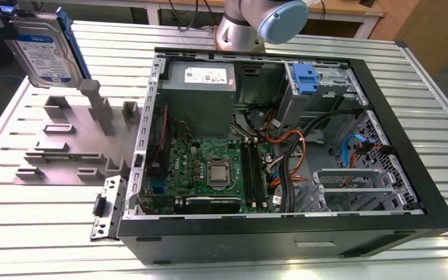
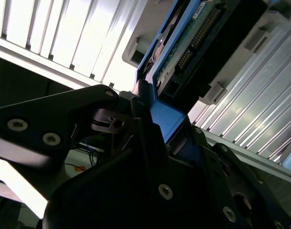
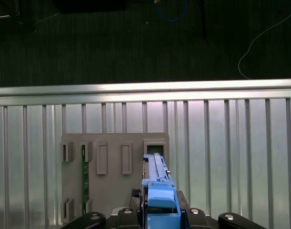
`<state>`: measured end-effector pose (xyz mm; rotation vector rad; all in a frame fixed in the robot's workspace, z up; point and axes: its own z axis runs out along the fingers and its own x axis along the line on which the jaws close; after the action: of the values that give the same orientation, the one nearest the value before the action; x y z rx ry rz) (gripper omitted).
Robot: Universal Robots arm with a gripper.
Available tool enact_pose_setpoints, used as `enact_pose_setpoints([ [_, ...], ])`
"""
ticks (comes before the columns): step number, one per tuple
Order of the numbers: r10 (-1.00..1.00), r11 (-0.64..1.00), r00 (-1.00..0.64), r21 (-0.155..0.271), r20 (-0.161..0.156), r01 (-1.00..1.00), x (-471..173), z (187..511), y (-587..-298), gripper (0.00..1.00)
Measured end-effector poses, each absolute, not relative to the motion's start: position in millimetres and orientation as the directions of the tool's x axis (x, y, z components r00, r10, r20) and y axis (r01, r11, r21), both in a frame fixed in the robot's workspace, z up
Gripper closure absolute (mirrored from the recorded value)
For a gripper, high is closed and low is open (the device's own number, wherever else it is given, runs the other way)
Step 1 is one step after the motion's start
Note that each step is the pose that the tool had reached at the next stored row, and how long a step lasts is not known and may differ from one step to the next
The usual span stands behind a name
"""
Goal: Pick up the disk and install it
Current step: 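Pick up the disk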
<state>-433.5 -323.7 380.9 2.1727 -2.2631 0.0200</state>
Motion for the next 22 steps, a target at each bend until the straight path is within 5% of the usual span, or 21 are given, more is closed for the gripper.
enact_pose_setpoints([
  [22,-0.999,0.041,-0.041,-0.006,0.012,-0.999,-433.5,381.2,-323.6,0.64],
])
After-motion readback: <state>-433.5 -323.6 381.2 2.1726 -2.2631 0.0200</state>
